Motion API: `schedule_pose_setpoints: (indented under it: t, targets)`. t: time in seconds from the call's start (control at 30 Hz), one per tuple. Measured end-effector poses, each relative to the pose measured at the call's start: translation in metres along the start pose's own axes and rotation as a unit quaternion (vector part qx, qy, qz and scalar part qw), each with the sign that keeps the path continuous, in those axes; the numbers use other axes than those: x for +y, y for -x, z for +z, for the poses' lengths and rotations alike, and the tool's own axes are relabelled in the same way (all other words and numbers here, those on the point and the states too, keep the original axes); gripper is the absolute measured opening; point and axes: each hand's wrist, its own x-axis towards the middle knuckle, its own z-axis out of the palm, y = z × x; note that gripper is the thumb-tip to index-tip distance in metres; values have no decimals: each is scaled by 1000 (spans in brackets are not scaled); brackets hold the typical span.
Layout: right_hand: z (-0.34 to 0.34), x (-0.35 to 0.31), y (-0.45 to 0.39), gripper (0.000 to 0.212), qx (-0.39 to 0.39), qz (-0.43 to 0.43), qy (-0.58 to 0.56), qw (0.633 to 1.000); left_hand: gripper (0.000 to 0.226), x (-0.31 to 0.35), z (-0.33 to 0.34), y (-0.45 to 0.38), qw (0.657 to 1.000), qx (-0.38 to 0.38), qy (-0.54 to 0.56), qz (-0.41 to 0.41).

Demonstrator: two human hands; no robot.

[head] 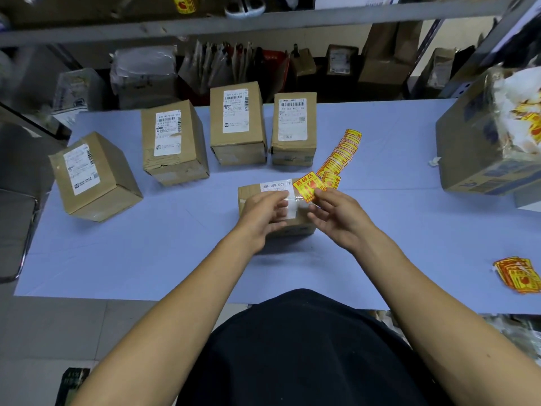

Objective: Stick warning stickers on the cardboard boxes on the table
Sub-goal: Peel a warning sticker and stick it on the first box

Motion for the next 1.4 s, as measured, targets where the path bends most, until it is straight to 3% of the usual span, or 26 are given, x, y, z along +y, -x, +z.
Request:
schedule_pose_setpoints:
  t: [0.1, 0.23, 0.3, 0.37, 0.43, 0.63, 0.83, 1.0, 1.17, 1.4]
  targets:
    - [0, 6, 2, 8, -27, 18, 2, 999, 8, -3, 7, 2, 999, -46, 0, 9]
    - [-4, 9, 1, 7, -42, 15, 19, 999, 15, -2, 11, -2, 999, -28, 3, 37]
    - [-7, 8, 0, 4, -2, -6, 107, 994, 16, 0, 13, -3, 998, -18, -26, 59]
    - [-14, 6, -4, 22, 54, -41, 218, 974, 17, 4, 13, -4, 996, -4, -56, 68]
    - [-19, 1, -5, 32, 73, -59, 242, 966, 16, 7, 12, -5, 995, -15, -83, 62]
    - [-21, -5, -12, 9, 59, -94, 299, 948, 14, 9, 15, -10, 987, -48, -152, 36]
    - [-25, -4, -19, 8, 58, -62, 313, 946, 17, 8, 16, -18, 977, -35, -208, 27]
    - [-24, 1, -30, 10, 65, -50, 376, 923, 20, 1, 13, -26, 944, 3, -323, 62]
    - [-23, 5, -40, 15, 71, -33, 377, 923, 16, 1, 16, -31, 866, 34, -481, 130]
    - [-26, 7, -46, 12, 71, -35, 380, 922, 11, 1, 17, -34, 835, 35, -529, 144]
